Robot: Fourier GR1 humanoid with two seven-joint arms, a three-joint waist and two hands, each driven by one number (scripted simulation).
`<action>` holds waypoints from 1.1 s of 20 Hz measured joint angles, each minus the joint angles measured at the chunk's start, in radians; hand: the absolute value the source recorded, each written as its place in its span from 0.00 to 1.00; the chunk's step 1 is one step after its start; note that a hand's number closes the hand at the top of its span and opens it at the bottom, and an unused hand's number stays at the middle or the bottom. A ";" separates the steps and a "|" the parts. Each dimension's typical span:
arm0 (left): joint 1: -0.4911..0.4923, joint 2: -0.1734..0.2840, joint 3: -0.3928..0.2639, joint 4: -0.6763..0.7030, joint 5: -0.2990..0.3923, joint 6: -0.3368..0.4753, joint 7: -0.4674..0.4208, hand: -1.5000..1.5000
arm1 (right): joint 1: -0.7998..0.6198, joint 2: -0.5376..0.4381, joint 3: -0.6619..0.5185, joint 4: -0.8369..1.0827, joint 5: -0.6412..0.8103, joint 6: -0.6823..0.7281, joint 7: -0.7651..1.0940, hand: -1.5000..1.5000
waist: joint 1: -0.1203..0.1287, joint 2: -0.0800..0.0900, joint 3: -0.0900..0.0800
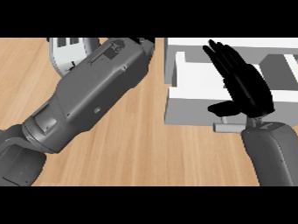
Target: Pick up the can, place it into the drawer and close the drawer
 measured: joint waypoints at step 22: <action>0.205 0.225 -0.004 -0.365 -0.101 0.034 0.157 0.00 | -0.389 0.001 -0.124 0.880 0.233 -0.565 -0.058 0.00 | 0.027 -0.008 -0.015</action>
